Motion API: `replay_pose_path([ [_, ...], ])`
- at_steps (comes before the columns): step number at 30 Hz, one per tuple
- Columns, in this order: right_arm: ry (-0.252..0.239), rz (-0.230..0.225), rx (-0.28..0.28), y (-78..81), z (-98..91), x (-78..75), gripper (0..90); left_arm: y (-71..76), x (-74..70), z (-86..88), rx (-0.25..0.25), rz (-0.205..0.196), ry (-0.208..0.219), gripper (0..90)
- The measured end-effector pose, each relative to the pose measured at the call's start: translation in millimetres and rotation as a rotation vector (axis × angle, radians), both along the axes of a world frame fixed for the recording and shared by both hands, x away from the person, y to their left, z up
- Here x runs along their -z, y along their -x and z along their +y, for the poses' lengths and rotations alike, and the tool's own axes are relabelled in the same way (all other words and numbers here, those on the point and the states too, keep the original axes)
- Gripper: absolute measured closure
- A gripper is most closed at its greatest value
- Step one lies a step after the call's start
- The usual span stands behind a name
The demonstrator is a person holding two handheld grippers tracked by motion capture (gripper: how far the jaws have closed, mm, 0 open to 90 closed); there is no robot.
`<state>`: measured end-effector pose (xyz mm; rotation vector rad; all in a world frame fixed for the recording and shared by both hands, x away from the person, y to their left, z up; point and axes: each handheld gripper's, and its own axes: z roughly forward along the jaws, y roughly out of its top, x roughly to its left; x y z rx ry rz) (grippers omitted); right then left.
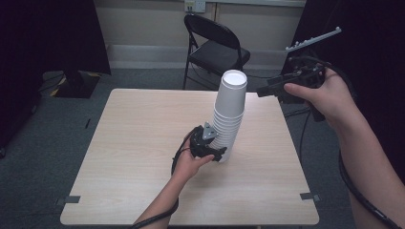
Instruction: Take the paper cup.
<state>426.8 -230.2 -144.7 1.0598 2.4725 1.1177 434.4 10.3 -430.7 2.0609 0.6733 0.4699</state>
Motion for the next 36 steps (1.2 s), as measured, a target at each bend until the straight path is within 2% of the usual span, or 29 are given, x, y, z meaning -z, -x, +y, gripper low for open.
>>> replay_pose_path([
  [9,0.009,0.033,0.022,-3.0,7.6,-10.6,42.8,-0.3,-0.4,0.0,0.003,0.001,-0.005,13.7],
  [21,-0.019,0.053,0.057,-7.4,15.8,-21.9,43.5,-0.2,-0.4,-0.2,0.003,0.0,-0.008,13.7],
  [29,0.001,0.053,0.071,-7.9,23.1,-23.7,45.2,-0.2,-0.6,-0.3,0.002,-0.001,-0.012,13.6],
  [36,0.02,0.055,0.092,-9.9,29.2,-24.5,51.5,-0.1,0.2,-0.4,0.001,-0.005,-0.005,13.5],
])
